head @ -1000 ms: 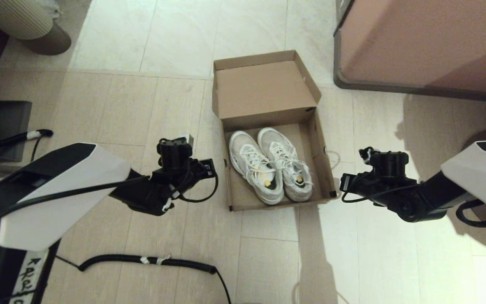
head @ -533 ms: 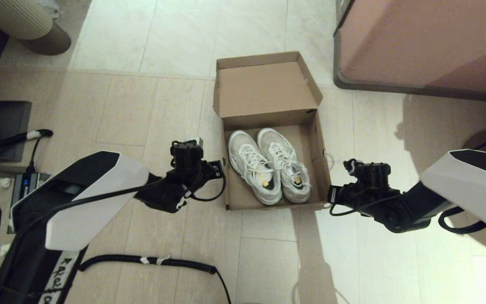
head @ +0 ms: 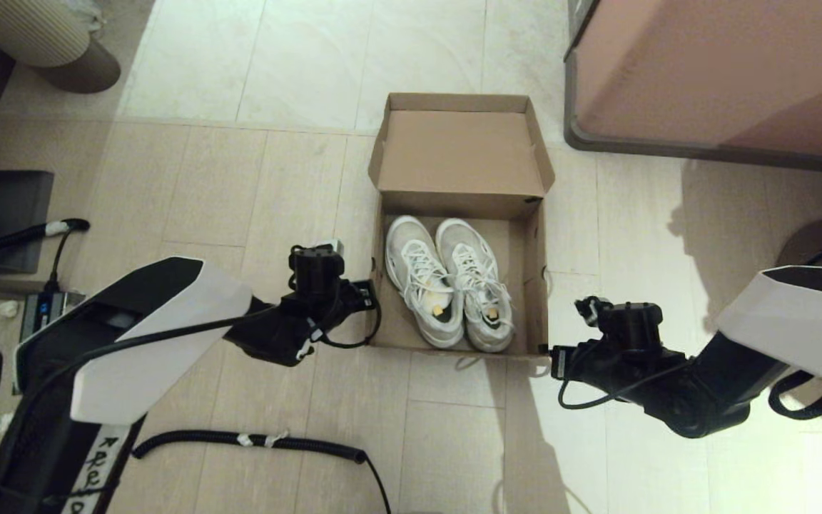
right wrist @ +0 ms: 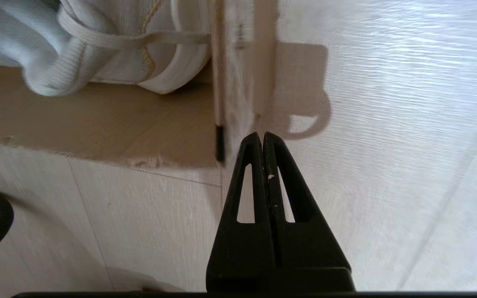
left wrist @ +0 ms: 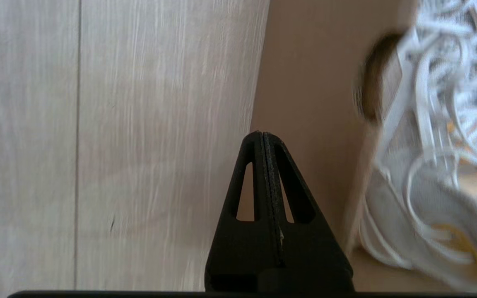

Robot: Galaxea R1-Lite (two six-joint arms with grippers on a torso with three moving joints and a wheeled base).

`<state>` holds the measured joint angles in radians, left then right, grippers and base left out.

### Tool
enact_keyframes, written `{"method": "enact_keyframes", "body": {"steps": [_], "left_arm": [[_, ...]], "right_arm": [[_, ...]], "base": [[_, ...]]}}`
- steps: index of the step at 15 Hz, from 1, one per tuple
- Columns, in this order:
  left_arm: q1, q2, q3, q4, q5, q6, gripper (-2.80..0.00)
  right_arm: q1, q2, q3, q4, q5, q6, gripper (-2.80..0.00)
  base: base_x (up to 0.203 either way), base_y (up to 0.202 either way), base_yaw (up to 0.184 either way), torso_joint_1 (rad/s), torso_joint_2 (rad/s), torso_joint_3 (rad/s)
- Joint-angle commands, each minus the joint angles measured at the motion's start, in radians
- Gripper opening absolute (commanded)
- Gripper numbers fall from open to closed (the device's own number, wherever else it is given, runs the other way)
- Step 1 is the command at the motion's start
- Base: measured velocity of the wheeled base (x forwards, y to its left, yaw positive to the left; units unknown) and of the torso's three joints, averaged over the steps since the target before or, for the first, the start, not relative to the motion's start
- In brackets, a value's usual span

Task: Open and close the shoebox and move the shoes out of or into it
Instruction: Put the shoes out of the shoe box

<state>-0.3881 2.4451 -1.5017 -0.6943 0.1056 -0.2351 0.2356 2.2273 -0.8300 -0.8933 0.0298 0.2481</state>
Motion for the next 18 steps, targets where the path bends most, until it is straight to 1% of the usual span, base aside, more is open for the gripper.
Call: {"method": "enact_keyframes", "body": {"steps": [1,3,4,6,7,8,10,12,14,16,18], "left_arm": [[0.005,-0.059,0.058,-0.006,0.008,-0.003,-2.80],[0.021,-0.146,0.143,-0.009,0.025,-0.005,-2.80],[0.030,-0.202,0.202,-0.012,0.027,-0.006,-2.80],[0.056,-0.318,0.323,-0.026,0.029,-0.007,-2.80],[0.075,-0.379,0.378,-0.031,0.028,-0.007,-2.80],[0.095,-0.439,0.436,-0.035,0.026,-0.008,-2.80],[0.136,-0.529,0.546,-0.048,0.029,-0.010,-2.80],[0.147,-0.578,0.623,-0.108,0.040,-0.022,-2.80],[0.143,-0.596,0.683,-0.155,0.097,-0.028,-2.80],[0.144,-0.596,0.704,-0.181,0.109,-0.037,-2.80],[0.150,-0.590,0.703,-0.183,0.109,-0.041,-2.80]], "right_arm": [[-0.014,-0.096,0.038,-0.005,-0.011,0.003,-2.80],[-0.021,-0.220,0.046,0.041,-0.027,0.002,-2.80],[-0.016,-0.283,0.019,0.126,-0.030,0.001,-2.80],[0.023,-0.328,-0.125,0.318,-0.029,0.005,-2.80],[0.055,-0.326,-0.206,0.389,-0.029,0.008,-2.80],[0.084,-0.314,-0.274,0.431,-0.030,0.009,0.00],[0.119,-0.231,-0.370,0.464,-0.036,0.013,0.00],[0.142,-0.117,-0.448,0.468,-0.062,0.021,0.00],[0.166,-0.020,-0.541,0.465,-0.085,0.025,0.00],[0.208,0.029,-0.602,0.465,-0.120,0.025,0.00],[0.245,0.038,-0.624,0.464,-0.138,0.026,0.00]], "base": [[0.000,0.000,0.000,0.000,0.00,0.000],[0.000,0.000,0.000,0.000,0.00,0.000],[0.000,0.000,0.000,0.000,0.00,0.000],[0.000,0.000,0.000,0.000,0.00,0.000],[0.000,0.000,0.000,0.000,0.00,0.000],[0.000,0.000,0.000,0.000,0.00,0.000],[0.000,0.000,0.000,0.000,0.00,0.000],[0.000,0.000,0.000,0.000,0.00,0.000],[0.000,0.000,0.000,0.000,0.00,0.000],[0.000,0.000,0.000,0.000,0.00,0.000],[0.000,0.000,0.000,0.000,0.00,0.000]]}}
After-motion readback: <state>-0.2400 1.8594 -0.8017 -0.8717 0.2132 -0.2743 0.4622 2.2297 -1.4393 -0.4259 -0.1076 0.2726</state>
